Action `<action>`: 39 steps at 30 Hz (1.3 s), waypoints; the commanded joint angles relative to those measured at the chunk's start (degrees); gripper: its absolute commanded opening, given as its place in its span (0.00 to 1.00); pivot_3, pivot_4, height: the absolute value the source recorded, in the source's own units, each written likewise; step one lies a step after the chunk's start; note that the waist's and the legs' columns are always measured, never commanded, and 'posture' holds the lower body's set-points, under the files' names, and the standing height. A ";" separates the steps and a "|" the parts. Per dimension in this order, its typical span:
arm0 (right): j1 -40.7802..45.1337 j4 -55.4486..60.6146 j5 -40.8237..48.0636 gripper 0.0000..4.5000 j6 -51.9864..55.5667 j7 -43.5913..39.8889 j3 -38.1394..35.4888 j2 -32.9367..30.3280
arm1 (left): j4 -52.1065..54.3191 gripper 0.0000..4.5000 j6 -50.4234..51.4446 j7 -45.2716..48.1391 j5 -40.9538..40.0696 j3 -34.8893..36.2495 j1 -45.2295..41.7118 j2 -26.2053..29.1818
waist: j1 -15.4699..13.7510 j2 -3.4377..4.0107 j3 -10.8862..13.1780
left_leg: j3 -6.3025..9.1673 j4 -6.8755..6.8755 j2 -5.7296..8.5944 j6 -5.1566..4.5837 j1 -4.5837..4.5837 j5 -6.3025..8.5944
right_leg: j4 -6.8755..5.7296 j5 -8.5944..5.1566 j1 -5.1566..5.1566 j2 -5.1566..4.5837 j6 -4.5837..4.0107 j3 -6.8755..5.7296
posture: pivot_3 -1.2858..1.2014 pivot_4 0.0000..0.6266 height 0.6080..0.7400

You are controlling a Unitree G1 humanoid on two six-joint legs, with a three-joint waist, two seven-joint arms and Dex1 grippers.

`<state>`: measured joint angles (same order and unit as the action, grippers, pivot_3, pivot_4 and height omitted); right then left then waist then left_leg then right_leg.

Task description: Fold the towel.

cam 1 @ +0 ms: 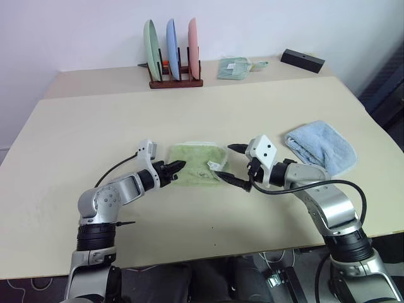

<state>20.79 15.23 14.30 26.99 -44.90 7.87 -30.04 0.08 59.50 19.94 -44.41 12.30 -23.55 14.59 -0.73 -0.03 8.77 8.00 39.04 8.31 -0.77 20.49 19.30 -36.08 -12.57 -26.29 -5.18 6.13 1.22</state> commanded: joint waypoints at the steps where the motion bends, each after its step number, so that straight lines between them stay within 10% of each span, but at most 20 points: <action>1: 0.58 2.18 0.00 1.00 -1.69 0.53 -0.93 -0.03 | 1.88 0.00 -3.32 -1.90 -0.43 3.66 0.24 -0.99 | -0.05 0.00 0.00 | 0.00 0.00 0.00 0.00 0.00 0.00 | 0.00 0.00 0.00 0.00 0.00 0.00 | 0.52 0.24 1.00; 20: 3.07 -2.64 -1.09 1.00 -5.99 -0.96 0.30 0.20 | 4.60 0.00 -25.79 -26.82 -7.72 39.33 10.66 -1.92 | -0.74 -0.11 0.01 | 0.01 0.08 -0.04 0.05 0.00 0.03 | 0.04 0.00 0.08 0.04 0.00 0.00 | 0.52 0.24 1.00; 29: 3.44 -3.95 -1.75 1.00 -7.36 -1.54 0.54 0.42 | 13.86 0.91 -17.50 -26.73 -20.97 37.64 21.74 -1.42 | -1.08 -0.18 -0.02 | -0.01 0.06 -0.06 0.05 -0.03 0.03 | 0.02 0.00 0.05 0.07 0.00 0.06 | 0.52 0.24 1.00; 39: 3.63 -6.83 -2.13 1.00 -8.47 -0.87 -0.65 0.63 | 30.13 0.91 -15.12 -11.55 -14.55 23.09 40.61 10.19 | -1.94 -0.18 -0.01 | -0.02 0.01 -0.09 0.06 -0.07 0.04 | 0.04 -0.02 0.17 0.10 -0.04 0.08 | 0.52 0.24 1.00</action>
<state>23.31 8.37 12.07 20.02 -46.30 8.61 -29.94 25.15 45.85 5.31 -62.90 39.82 18.09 22.79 -2.67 -0.21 8.76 8.00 39.07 8.22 -0.71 20.39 19.34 -36.03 -12.59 -26.05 -5.08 6.09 1.29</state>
